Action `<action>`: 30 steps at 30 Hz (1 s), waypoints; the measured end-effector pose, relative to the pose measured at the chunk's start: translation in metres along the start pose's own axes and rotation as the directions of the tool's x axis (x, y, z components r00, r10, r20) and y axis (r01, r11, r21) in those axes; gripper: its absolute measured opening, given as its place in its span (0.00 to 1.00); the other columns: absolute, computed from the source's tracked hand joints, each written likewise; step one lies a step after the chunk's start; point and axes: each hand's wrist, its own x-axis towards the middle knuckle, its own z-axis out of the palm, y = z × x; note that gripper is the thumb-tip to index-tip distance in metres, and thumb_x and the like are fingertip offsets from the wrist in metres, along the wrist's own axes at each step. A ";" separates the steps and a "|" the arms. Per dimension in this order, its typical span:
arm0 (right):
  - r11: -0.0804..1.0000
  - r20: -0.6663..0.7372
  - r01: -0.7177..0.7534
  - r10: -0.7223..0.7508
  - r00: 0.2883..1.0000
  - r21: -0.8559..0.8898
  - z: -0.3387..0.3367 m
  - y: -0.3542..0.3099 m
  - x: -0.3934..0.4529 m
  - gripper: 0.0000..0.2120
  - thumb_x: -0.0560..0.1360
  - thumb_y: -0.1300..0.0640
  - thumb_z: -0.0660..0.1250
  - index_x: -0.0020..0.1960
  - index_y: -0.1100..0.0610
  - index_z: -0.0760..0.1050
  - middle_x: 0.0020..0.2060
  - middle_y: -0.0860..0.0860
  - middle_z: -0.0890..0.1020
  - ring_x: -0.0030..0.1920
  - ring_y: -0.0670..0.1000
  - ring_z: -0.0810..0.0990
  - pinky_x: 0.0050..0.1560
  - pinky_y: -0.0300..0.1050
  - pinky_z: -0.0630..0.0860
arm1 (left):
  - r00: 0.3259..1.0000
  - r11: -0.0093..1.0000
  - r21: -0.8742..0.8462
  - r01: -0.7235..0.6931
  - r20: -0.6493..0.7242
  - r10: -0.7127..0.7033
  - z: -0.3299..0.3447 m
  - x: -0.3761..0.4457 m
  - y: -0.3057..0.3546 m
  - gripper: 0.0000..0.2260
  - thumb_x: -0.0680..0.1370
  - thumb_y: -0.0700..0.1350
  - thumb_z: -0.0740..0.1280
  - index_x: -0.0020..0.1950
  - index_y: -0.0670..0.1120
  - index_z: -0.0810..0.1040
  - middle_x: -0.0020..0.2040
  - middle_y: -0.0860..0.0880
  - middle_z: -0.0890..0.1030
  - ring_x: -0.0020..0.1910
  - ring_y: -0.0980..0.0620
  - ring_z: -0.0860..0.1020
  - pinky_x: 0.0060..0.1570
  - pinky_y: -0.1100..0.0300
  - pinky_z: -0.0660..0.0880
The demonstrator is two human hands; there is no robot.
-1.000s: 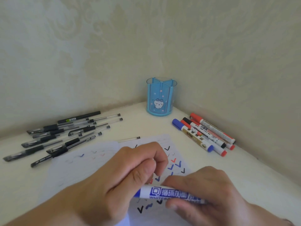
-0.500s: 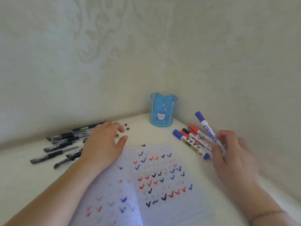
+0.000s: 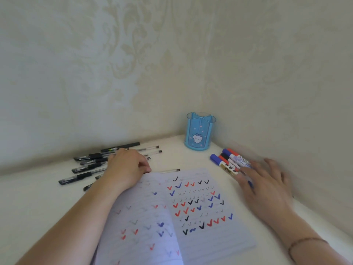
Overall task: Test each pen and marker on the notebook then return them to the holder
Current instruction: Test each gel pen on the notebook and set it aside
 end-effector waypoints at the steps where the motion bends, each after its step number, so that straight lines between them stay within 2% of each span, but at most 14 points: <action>1: 1.000 -0.024 0.000 0.001 1.000 0.021 0.000 0.000 0.000 0.28 0.76 0.38 0.46 0.58 0.47 0.80 0.63 0.49 0.79 0.70 0.58 0.63 0.60 0.56 0.60 | 1.000 1.000 -0.005 -0.009 0.010 0.009 -0.002 0.000 0.000 0.05 0.77 0.53 0.68 0.45 0.60 0.83 0.48 0.58 0.80 0.59 0.48 0.70 0.59 0.52 0.64; 5: 0.988 -0.129 0.051 -0.032 0.991 0.147 -0.012 -0.004 0.002 0.24 0.75 0.39 0.51 0.54 0.50 0.81 0.61 0.49 0.80 0.68 0.59 0.66 0.61 0.57 0.65 | 0.994 0.997 0.006 -0.079 0.073 0.078 -0.010 0.002 -0.005 0.05 0.76 0.50 0.69 0.43 0.57 0.84 0.45 0.58 0.81 0.55 0.51 0.72 0.57 0.55 0.68; 10: 0.916 -0.259 0.320 -0.258 0.931 0.240 -0.041 -0.030 0.015 0.19 0.74 0.42 0.58 0.51 0.51 0.82 0.54 0.48 0.82 0.61 0.59 0.73 0.56 0.57 0.71 | 0.982 0.988 0.023 -0.150 0.119 0.147 -0.010 0.000 -0.004 0.01 0.74 0.49 0.71 0.43 0.55 0.83 0.44 0.57 0.81 0.50 0.54 0.78 0.54 0.57 0.74; 12: 0.869 -0.139 0.380 -0.354 0.925 0.317 -0.052 -0.056 0.026 0.20 0.74 0.39 0.56 0.55 0.49 0.80 0.54 0.44 0.82 0.59 0.53 0.74 0.57 0.55 0.73 | 0.978 0.979 0.074 -0.191 0.103 0.183 -0.006 -0.002 -0.002 0.03 0.76 0.47 0.68 0.46 0.54 0.81 0.47 0.56 0.81 0.51 0.54 0.77 0.53 0.59 0.73; 15: 0.832 0.041 0.390 -0.440 0.897 0.395 -0.050 -0.096 0.038 0.22 0.76 0.37 0.58 0.68 0.42 0.69 0.63 0.40 0.75 0.67 0.45 0.66 0.66 0.47 0.68 | 0.966 0.951 0.172 -0.259 0.051 0.254 -0.001 0.000 -0.002 0.05 0.78 0.45 0.63 0.47 0.55 0.75 0.52 0.55 0.79 0.56 0.51 0.74 0.55 0.56 0.69; 17: 0.811 0.048 0.348 -0.418 0.907 0.470 -0.040 -0.112 0.038 0.26 0.75 0.36 0.60 0.71 0.41 0.64 0.62 0.38 0.74 0.66 0.42 0.66 0.64 0.42 0.68 | 0.956 0.950 0.120 -0.288 -0.021 0.292 -0.003 -0.001 0.001 0.06 0.80 0.44 0.61 0.47 0.56 0.71 0.50 0.56 0.79 0.54 0.51 0.73 0.54 0.56 0.68; 19: 0.742 0.091 0.213 -0.345 0.934 0.635 -0.037 -0.116 0.034 0.25 0.72 0.34 0.64 0.66 0.38 0.67 0.52 0.37 0.78 0.55 0.38 0.72 0.54 0.35 0.71 | 0.928 0.930 -0.039 -0.367 -0.088 0.362 -0.008 -0.005 0.011 0.05 0.81 0.43 0.61 0.48 0.54 0.71 0.47 0.56 0.79 0.50 0.53 0.74 0.52 0.57 0.70; 20: 0.649 0.122 0.114 -0.306 0.944 0.752 -0.038 -0.115 0.031 0.21 0.69 0.35 0.67 0.60 0.38 0.72 0.46 0.40 0.81 0.47 0.37 0.76 0.47 0.33 0.72 | 0.913 0.902 -0.142 -0.407 -0.087 0.398 -0.010 -0.008 0.017 0.05 0.81 0.43 0.62 0.49 0.54 0.71 0.46 0.57 0.79 0.48 0.56 0.75 0.50 0.58 0.71; 22: 0.315 0.169 -0.085 -0.248 0.954 0.945 -0.041 -0.111 0.029 0.13 0.66 0.42 0.72 0.48 0.46 0.80 0.33 0.49 0.82 0.33 0.44 0.78 0.38 0.38 0.75 | 0.885 0.837 -0.297 -0.459 -0.068 0.461 -0.011 -0.015 0.029 0.04 0.81 0.44 0.62 0.52 0.53 0.72 0.46 0.58 0.79 0.47 0.59 0.75 0.48 0.64 0.71; 24: -0.002 0.164 -0.169 -0.246 0.955 0.986 -0.045 -0.108 0.026 0.10 0.67 0.50 0.75 0.40 0.55 0.80 0.27 0.54 0.78 0.28 0.51 0.74 0.33 0.43 0.74 | 0.848 0.787 -0.342 -0.513 -0.060 0.527 -0.010 -0.020 0.036 0.03 0.82 0.47 0.62 0.54 0.52 0.74 0.47 0.59 0.79 0.46 0.61 0.75 0.47 0.67 0.70; 25: -0.085 0.167 -0.196 -0.268 0.949 0.977 -0.046 -0.108 0.024 0.10 0.68 0.52 0.77 0.39 0.57 0.78 0.26 0.55 0.77 0.27 0.52 0.73 0.32 0.42 0.73 | 0.818 0.761 -0.333 -0.556 -0.058 0.572 -0.010 -0.024 0.040 0.04 0.82 0.47 0.62 0.54 0.51 0.75 0.46 0.58 0.80 0.45 0.62 0.75 0.45 0.69 0.70; 26: -0.112 0.168 -0.211 -0.309 0.936 0.971 -0.046 -0.109 0.021 0.10 0.68 0.53 0.77 0.37 0.56 0.77 0.25 0.55 0.76 0.26 0.52 0.71 0.30 0.42 0.71 | 0.790 0.737 -0.330 -0.590 -0.048 0.611 -0.007 -0.025 0.041 0.05 0.82 0.47 0.62 0.53 0.50 0.77 0.44 0.59 0.79 0.43 0.63 0.75 0.44 0.70 0.69; 28: -0.027 0.180 -0.207 -0.398 0.900 0.978 -0.045 -0.111 0.018 0.07 0.68 0.52 0.73 0.35 0.52 0.77 0.24 0.53 0.76 0.25 0.51 0.70 0.28 0.42 0.68 | 0.781 0.729 -0.376 -0.572 0.024 0.625 -0.004 -0.028 0.044 0.05 0.81 0.48 0.65 0.52 0.49 0.78 0.40 0.63 0.78 0.40 0.66 0.75 0.41 0.73 0.67; 30: 0.036 0.201 -0.204 -0.407 0.891 0.978 -0.047 -0.105 0.022 0.08 0.67 0.49 0.72 0.34 0.51 0.77 0.23 0.53 0.76 0.24 0.52 0.70 0.29 0.43 0.67 | 0.794 0.785 -0.420 -0.456 0.205 0.572 -0.002 -0.024 0.042 0.09 0.77 0.59 0.67 0.52 0.56 0.79 0.40 0.62 0.78 0.40 0.66 0.74 0.42 0.71 0.70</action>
